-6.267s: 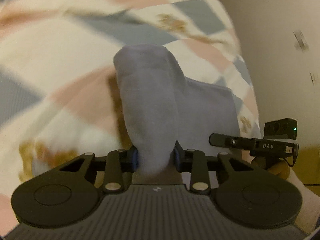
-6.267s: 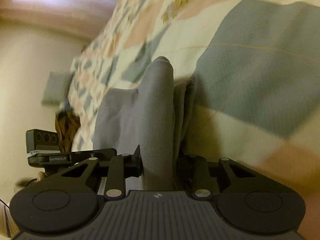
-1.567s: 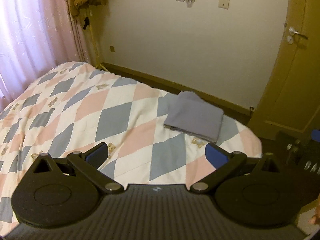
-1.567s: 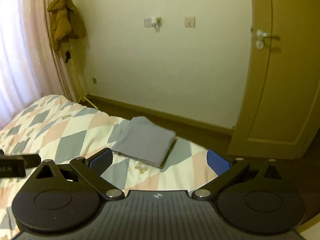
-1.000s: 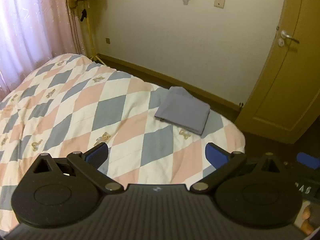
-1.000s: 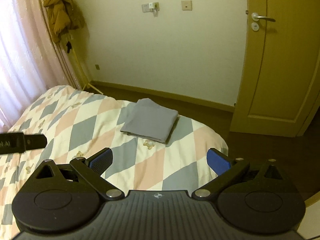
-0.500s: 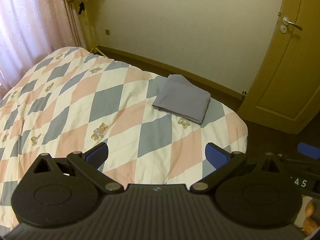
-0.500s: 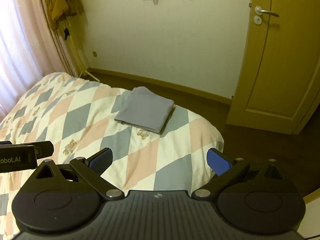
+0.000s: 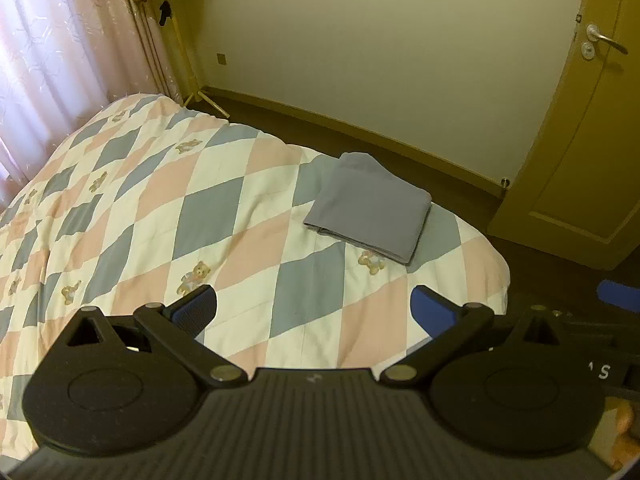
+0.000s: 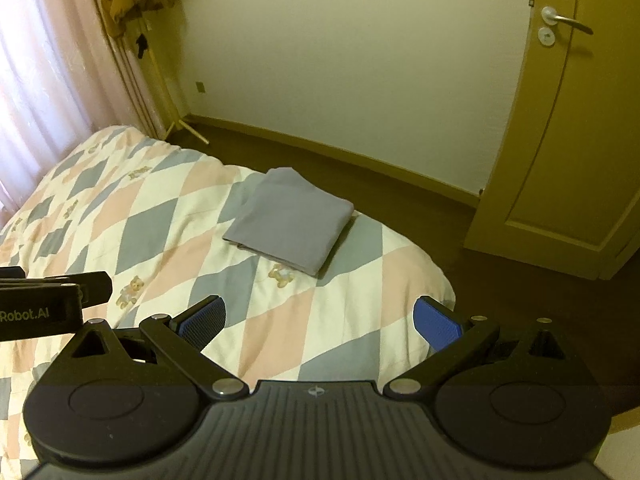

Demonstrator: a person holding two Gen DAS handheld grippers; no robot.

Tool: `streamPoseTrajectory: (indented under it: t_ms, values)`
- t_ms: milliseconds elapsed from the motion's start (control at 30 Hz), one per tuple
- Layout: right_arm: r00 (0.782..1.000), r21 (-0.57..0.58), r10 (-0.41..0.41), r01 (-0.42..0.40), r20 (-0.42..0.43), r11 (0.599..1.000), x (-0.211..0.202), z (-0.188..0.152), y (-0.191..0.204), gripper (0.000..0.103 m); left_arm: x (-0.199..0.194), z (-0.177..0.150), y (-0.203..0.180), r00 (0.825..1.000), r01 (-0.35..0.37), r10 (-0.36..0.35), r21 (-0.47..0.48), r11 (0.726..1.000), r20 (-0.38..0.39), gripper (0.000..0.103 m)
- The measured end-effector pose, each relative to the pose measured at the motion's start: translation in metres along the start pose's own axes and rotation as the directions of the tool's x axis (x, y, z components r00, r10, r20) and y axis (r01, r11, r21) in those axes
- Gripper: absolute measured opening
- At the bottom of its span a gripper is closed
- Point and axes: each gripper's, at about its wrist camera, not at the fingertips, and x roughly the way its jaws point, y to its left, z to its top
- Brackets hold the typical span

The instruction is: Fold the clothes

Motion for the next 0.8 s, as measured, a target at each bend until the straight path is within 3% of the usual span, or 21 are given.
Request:
streamPoseTrajectory:
  t_ms: [800]
  values:
    - [0.995,-0.041,0.048,-0.052,-0.093,0.998,0.092,0.077,-0.03,0.103,0.079,0.07,-0.032,0.994,-0.079,0.078,-0.007,0.997,-0.08,0.102]
